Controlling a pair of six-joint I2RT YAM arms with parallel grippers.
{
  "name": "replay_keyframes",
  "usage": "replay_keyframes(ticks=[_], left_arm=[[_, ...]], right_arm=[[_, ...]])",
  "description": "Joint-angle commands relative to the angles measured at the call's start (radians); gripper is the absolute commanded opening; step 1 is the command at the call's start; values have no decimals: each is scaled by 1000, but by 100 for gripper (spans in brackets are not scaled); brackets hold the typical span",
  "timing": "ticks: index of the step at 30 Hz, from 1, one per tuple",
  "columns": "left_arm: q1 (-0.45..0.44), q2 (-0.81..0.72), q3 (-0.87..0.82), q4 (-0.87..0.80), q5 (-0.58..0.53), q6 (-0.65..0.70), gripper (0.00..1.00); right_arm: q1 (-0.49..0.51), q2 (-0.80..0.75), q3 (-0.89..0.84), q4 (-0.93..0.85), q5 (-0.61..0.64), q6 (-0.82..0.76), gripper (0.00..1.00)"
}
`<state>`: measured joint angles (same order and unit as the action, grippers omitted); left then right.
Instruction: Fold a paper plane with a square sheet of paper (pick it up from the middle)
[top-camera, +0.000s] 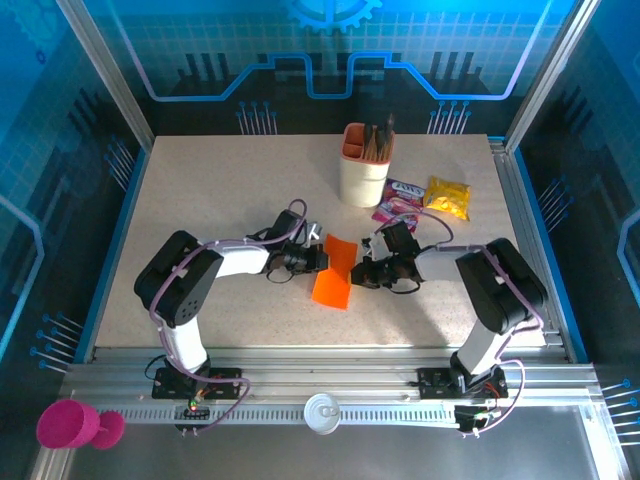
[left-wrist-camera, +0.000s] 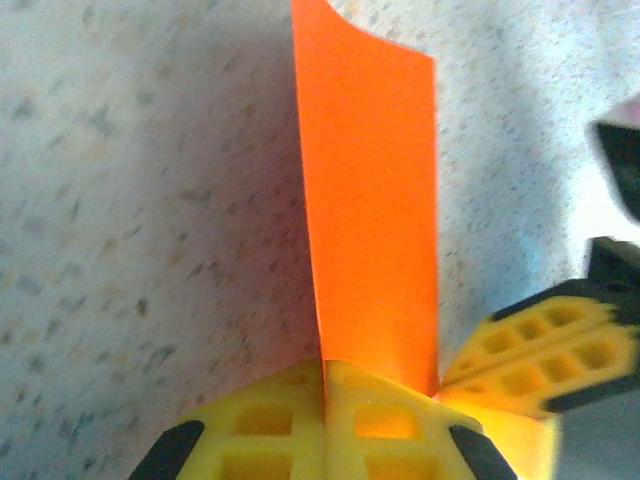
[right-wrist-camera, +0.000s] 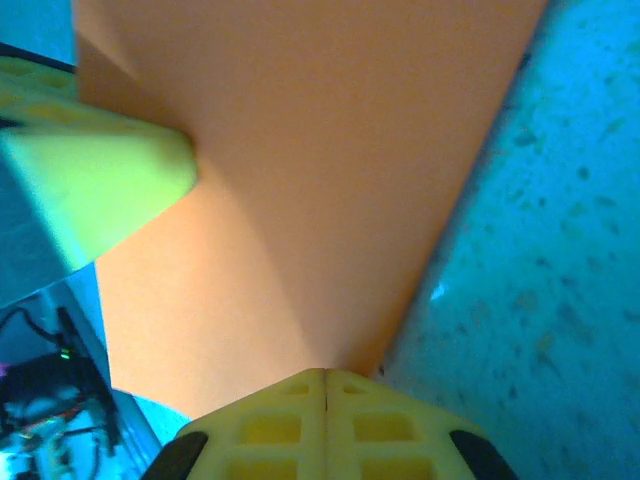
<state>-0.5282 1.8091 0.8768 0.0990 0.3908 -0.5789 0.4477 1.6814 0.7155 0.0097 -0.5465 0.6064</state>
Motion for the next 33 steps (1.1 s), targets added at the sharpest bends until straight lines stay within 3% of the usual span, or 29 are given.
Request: replay_keyframes(ticks=[1,9,15,21,26,33], left_arm=[[2,-50,-54,8,8,-127,1],[-12,-109,-181,59,-44,-412,1],[-31,-156,-194,42,-89,-473,1],[-38,-189,-162,-6,-106,-448,4],[-46,-192,-142,-2,-102,-435,9],[-70,-171,-96,-14,-116,-428,12]], right_arm=[[62,-83,63,-206,116,-130,13],[299,-168,115,-320,331,-227,37],[434,-177,146,-345,477,-234,51],[408,-264,126,-370,577,-194,55],[316,-325,86,-333,457,-195,55],[365,-296,99,-320,413,-255,56]])
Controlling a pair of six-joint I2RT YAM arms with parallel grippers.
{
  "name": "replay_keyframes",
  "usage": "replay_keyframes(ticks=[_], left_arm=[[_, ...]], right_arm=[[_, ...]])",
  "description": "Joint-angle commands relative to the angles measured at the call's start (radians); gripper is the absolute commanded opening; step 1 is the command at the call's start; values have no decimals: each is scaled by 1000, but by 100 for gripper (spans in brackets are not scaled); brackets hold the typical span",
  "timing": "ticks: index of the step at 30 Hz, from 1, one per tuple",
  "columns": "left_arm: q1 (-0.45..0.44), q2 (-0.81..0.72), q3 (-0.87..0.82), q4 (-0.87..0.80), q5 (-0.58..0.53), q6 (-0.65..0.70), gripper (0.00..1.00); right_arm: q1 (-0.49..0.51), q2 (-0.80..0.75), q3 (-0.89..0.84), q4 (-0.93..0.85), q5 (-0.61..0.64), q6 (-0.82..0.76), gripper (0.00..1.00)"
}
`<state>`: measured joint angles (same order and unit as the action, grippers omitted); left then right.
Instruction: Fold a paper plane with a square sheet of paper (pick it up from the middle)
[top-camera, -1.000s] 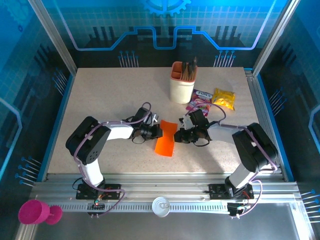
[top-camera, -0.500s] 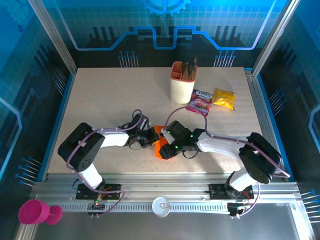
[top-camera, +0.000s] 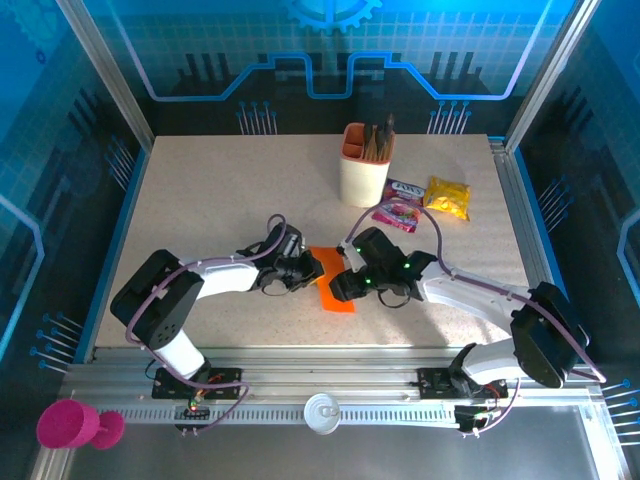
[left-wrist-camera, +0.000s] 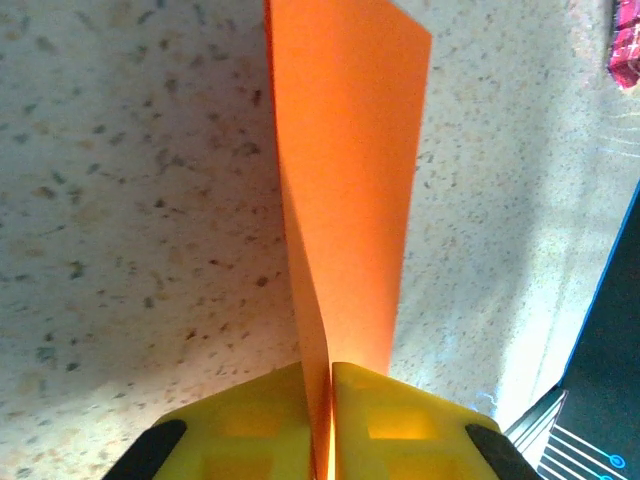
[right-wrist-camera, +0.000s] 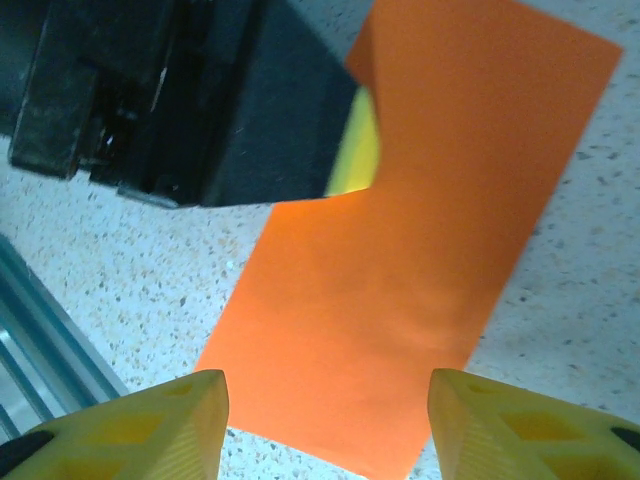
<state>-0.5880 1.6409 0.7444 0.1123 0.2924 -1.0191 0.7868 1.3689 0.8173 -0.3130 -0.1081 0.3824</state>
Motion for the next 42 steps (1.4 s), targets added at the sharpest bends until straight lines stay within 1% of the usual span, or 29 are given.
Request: replay_keyframes(ticks=[1,7,12,21,24,27,30,33,40,42], left_arm=[[-14,3,43,-29,-18,11,12],[-24,28,70,-51,-24,21,10],[-24,32,77,-63,-32,30,9],[-24,45,95,-79,-32,42,5],[-24,49,98,-79,-30,44,5],[-24,53,101,-79,-29,47,5],[-24,56,104,-85,-29,54,5],[-24,60,103,-85,-29,58,4],[-24,70,104,-71,-22,58,4],[-24,72,107,-73,-21,63,5]], right_arm=[[37,22,-3,6,-17,-30,57],[91,42,-8,25,24,-16,63],[134,68,1,14,75,-25,65],[192,116,26,-18,176,-46,64],[200,116,26,-24,195,-49,61],[200,111,26,-24,193,-47,56],[200,101,26,-29,192,-48,48],[200,95,30,-36,192,-50,36],[192,102,40,-44,192,-60,0],[179,107,43,-41,175,-61,0]])
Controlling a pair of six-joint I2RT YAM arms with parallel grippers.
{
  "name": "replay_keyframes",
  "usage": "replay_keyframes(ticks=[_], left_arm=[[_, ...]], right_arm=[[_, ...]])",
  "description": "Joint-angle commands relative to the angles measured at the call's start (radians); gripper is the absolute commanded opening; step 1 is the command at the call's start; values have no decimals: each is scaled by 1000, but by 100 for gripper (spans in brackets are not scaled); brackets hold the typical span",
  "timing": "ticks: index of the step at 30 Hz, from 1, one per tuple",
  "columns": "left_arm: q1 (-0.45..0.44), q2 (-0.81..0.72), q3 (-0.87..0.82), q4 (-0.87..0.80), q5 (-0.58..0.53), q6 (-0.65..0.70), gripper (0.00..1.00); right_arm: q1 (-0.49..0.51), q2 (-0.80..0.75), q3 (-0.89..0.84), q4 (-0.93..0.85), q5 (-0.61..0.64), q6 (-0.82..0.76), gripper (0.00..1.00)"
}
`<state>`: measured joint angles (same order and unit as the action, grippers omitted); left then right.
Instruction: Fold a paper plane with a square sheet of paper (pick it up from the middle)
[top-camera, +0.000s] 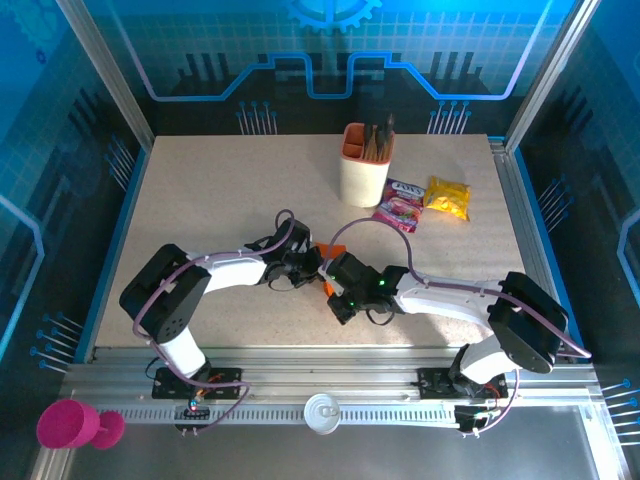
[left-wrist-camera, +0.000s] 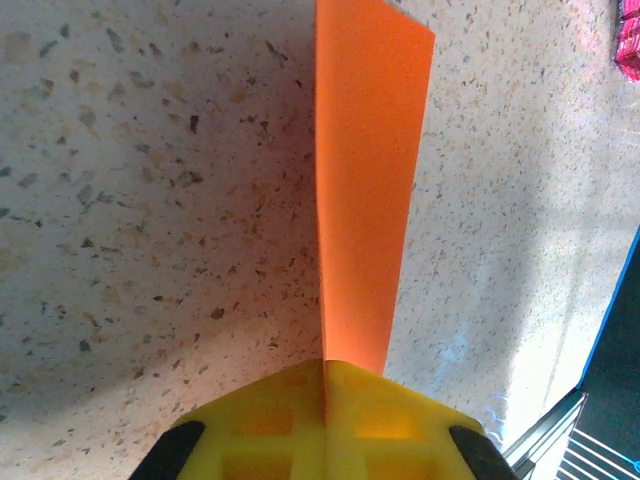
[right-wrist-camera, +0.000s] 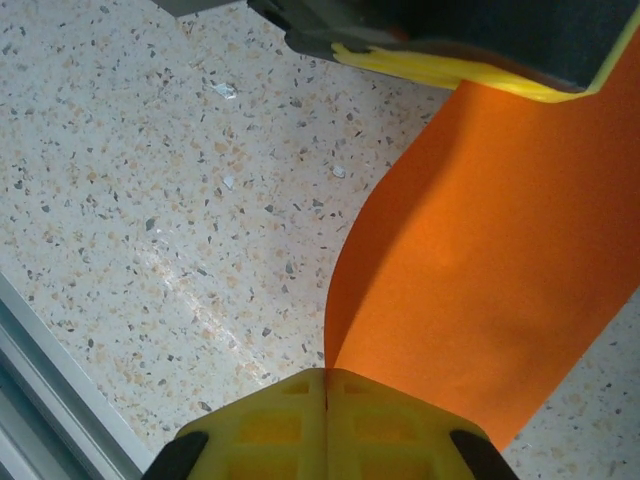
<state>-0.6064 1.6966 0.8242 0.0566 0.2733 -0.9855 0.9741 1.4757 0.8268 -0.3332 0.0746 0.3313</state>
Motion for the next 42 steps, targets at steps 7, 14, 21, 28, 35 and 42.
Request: replay_keyframes(ticks=[7,14,21,28,35,42], left_arm=[[23,-34,26,-80,-16,95,42],[73,-106,51,-149,10,183,51],[76,-2,220,-210,71,270,33],[75,164,358,-219,169,294,23],[75,273,429,-273,204,352,17],[76,332,445,-328,201,430,12]], right_arm=[[-70,1,8,27,-119,-17,0],[-102,27,-15,65,-194,-19,0],[-101,57,-21,93,-210,-5,0],[-101,75,-15,101,-219,2,0],[-104,87,-4,93,-223,-5,0],[-136,114,25,75,-259,-29,0]])
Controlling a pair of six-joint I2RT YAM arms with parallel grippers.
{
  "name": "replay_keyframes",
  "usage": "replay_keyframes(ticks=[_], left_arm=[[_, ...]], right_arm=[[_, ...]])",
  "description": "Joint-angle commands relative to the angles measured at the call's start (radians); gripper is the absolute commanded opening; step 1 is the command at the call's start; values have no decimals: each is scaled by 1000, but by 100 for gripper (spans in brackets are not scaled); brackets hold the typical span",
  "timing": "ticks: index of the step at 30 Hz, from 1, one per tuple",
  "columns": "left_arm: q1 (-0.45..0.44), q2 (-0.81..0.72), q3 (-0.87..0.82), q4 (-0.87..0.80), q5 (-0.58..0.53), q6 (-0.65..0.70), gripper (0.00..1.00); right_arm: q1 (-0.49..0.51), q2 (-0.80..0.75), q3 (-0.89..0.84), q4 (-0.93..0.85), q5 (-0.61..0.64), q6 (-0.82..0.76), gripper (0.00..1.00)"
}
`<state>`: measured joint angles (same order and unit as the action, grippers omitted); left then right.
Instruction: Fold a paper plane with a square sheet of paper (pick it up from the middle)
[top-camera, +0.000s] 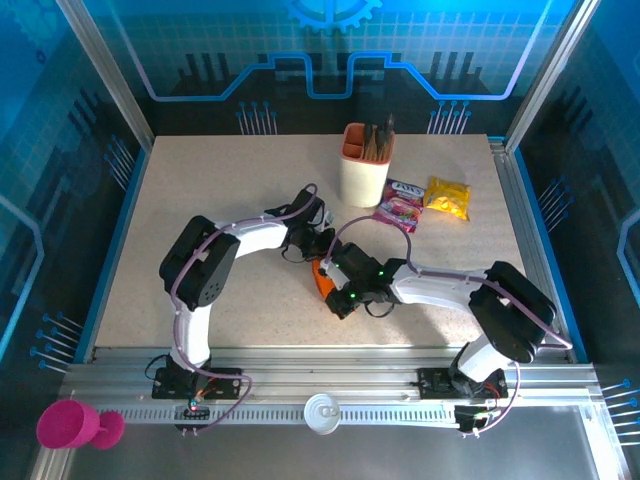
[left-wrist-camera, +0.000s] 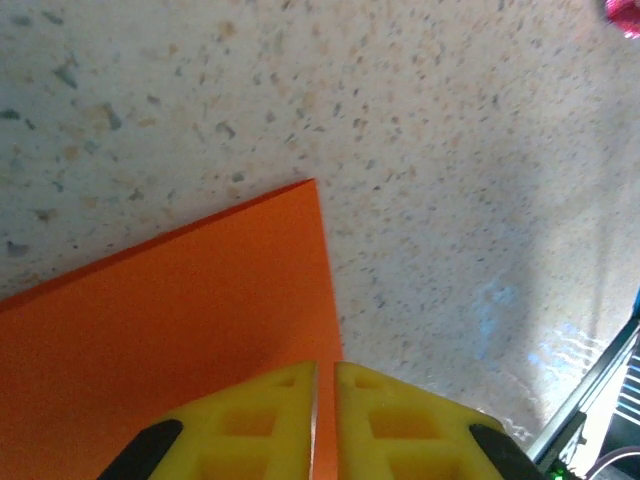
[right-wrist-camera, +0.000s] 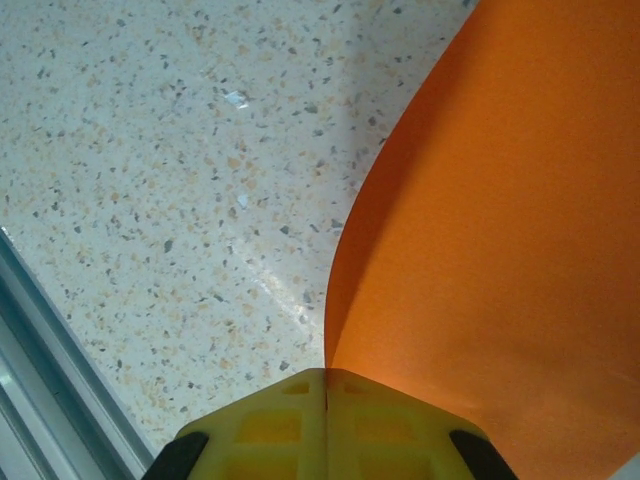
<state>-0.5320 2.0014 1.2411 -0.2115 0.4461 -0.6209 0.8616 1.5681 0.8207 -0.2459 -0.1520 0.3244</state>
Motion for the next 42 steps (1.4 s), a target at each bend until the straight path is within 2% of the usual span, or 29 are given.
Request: replay_keyframes(ticks=[1,11,28,42], left_arm=[[0,34,26,-67,25,75,11],[1,71,19,-109,-7,142,4],[1,85,-3,-102,-21,150,2],[1,91,-17,-87,-19,145,0]], right_arm=[[-29,25,38,-19,-37,-30,0],[-110,39,114,-100,-75,-103,0],[-179,118,153,-127,-23,-144,0],[-205,177,165,-107,-34,-142,0]])
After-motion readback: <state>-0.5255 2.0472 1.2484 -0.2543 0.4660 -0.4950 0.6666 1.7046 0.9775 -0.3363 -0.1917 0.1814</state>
